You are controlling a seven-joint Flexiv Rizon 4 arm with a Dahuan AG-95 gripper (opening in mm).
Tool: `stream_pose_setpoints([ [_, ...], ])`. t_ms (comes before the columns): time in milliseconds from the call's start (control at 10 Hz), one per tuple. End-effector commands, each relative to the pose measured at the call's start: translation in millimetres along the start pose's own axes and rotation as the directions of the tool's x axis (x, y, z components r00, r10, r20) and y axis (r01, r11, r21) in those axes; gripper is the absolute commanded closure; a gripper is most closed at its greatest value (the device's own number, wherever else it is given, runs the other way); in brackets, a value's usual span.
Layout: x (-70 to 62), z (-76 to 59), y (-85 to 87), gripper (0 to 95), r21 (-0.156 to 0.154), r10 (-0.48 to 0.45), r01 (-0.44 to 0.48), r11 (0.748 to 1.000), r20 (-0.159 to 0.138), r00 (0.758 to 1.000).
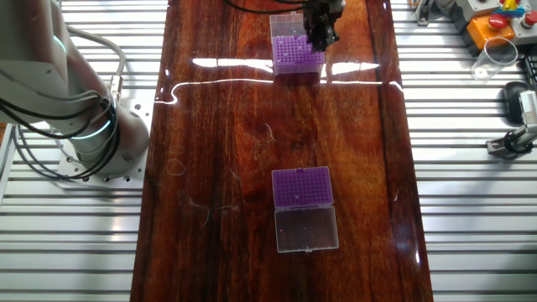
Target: Transfer all small pipette tips from one holder to another
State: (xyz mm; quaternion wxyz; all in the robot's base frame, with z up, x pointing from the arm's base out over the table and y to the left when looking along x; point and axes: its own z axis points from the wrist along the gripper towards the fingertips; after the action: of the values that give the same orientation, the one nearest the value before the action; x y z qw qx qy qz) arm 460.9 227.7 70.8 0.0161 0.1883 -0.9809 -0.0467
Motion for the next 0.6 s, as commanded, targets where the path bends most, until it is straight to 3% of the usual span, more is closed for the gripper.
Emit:
stream_pose_setpoints([
  [100, 1.0, 0.7, -0.7, 76.0, 0.004, -0.003, 0.003, 1.0, 0.001, 1.0],
  [500, 2.9, 4.5, -0.9, 76.0, 0.013, -0.006, 0.005, 1.0, 0.012, 1.0],
  [600, 3.4, 6.6, -1.2, 95.0, 0.016, -0.004, 0.004, 1.0, 0.015, 1.0],
])
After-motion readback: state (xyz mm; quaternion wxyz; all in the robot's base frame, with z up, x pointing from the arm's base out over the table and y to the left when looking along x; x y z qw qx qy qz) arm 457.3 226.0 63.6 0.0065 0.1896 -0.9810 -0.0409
